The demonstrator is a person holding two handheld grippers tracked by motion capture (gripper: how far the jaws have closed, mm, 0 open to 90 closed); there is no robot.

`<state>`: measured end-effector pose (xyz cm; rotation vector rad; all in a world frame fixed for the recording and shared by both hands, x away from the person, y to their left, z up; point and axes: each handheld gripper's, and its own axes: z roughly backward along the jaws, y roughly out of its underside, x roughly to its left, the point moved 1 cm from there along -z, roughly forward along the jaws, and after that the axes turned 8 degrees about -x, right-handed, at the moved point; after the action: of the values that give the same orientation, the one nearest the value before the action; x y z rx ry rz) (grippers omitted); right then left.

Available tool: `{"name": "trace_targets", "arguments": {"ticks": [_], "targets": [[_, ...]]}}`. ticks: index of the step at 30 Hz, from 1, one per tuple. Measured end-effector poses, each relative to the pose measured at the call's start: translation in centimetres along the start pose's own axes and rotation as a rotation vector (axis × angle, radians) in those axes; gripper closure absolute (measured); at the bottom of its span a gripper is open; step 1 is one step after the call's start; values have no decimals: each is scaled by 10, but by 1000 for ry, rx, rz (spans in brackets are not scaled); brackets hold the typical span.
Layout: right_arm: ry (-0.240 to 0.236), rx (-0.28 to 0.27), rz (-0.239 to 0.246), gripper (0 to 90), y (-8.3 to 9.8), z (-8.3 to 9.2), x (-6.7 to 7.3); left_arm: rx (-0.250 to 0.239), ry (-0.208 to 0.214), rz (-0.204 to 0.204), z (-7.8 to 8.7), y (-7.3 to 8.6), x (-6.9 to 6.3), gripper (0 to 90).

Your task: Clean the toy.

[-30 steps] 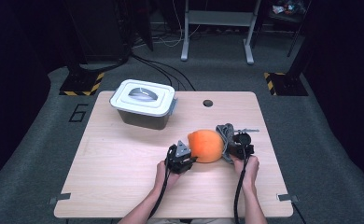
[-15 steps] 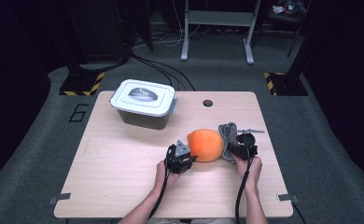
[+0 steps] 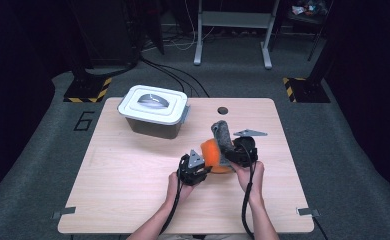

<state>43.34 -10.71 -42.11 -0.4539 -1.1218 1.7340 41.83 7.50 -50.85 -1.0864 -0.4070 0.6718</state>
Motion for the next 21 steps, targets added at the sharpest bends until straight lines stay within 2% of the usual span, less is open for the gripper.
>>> {"name": "trace_targets", "arguments": {"ticks": [3, 6, 7, 9, 10, 11, 14, 17, 19, 21], "targets": [[-3, 17, 12, 740, 1, -6, 6, -6, 3, 9, -1, 0, 0, 727], [-4, 34, 28, 741, 4, -13, 10, -7, 17, -1, -1, 0, -2, 727], [7, 50, 44, 743, 6, -18, 12, -6, 9, -15, -2, 0, -4, 727], [35, 59, 97, 746, 8, -21, 13, -10, 7, -9, -3, 0, -5, 727], [35, 59, 97, 746, 8, -21, 13, -10, 7, -9, -3, 0, -5, 727], [62, 58, 118, 750, 9, -22, 15, -7, 8, -9, -3, 0, -4, 727], [85, 59, 112, 750, 9, -23, 17, -6, 11, -4, -3, 1, -4, 727], [102, 57, 128, 752, 9, -21, 14, -4, 18, 1, -3, 1, -2, 727], [115, 52, 106, 752, 9, -17, 9, -6, 16, -2, -3, 1, -2, 727], [114, 49, 108, 753, 9, -15, 7, -8, 19, 1, -3, 1, -3, 727]]}}
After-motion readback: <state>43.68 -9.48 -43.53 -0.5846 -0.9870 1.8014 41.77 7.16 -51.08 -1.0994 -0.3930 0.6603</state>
